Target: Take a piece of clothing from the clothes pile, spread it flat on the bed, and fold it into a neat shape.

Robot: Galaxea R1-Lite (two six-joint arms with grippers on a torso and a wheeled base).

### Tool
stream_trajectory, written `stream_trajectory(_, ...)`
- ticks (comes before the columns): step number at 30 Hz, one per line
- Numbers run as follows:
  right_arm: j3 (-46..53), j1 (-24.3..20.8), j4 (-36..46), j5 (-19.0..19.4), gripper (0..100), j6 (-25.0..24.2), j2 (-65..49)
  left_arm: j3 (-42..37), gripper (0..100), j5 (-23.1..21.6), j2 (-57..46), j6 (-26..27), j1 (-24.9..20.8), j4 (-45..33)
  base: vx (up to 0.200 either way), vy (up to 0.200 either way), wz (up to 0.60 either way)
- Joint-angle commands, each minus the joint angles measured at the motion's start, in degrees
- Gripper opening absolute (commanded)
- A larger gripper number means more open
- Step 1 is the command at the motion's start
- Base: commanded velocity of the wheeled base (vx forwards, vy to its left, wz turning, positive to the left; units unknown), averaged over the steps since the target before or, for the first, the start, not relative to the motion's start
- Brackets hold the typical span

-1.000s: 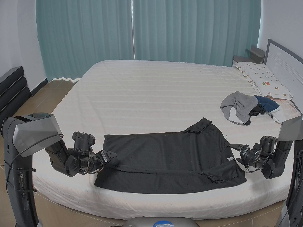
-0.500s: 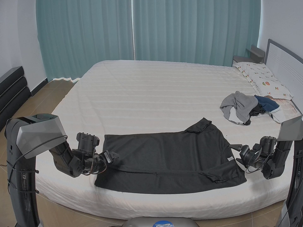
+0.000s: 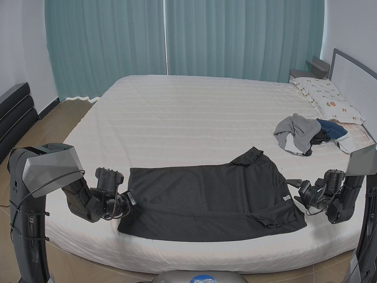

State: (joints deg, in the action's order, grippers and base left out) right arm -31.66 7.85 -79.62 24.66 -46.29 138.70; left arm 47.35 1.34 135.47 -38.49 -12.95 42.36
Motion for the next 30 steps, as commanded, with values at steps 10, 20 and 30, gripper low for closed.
stream_trajectory(10,6.08,-1.43,-7.22,-0.40,100,5.51,-1.16,-3.67,0,2.09,-2.85,-1.42,0.03,0.09,0.000,0.000,0.00)
stream_trajectory(20,5.03,-1.79,-7.22,-0.40,100,10.34,2.98,-5.16,0,2.17,-3.20,-1.94,0.11,0.09,0.000,0.000,0.00)
stream_trajectory(30,3.97,-1.87,-7.13,-0.40,100,11.40,4.91,-5.07,0,2.09,-2.76,-2.03,0.11,0.09,0.000,0.000,0.00)
